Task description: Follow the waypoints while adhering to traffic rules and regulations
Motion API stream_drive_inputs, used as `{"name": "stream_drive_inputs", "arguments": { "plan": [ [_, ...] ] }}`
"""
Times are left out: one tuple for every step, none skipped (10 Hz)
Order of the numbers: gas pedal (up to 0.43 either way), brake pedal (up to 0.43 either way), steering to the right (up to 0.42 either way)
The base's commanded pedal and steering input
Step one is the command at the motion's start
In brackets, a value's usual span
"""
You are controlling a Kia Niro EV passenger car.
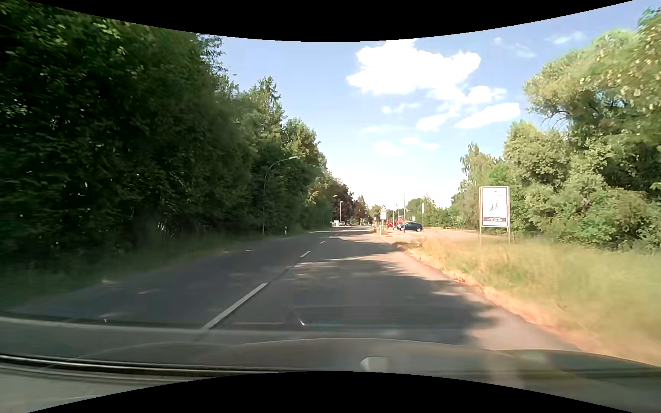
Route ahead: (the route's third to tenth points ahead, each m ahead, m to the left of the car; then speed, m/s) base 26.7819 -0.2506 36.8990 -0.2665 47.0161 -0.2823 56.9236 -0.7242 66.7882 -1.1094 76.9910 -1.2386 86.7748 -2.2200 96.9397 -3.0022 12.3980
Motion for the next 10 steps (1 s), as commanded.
{"name": "stream_drive_inputs", "arguments": {
  "plan": [
    [0.0, 0.006, 0.003],
    [0.0, 0.006, 0.003],
    [0.0, 0.006, 0.003],
    [0.0, 0.006, 0.003],
    [0.0, 0.006, 0.003],
    [0.0, 0.006, 0.003],
    [0.0, 0.006, 0.002],
    [0.0, 0.006, 0.002],
    [0.0, 0.006, 0.003],
    [0.0, 0.006, 0.003]
  ]
}}
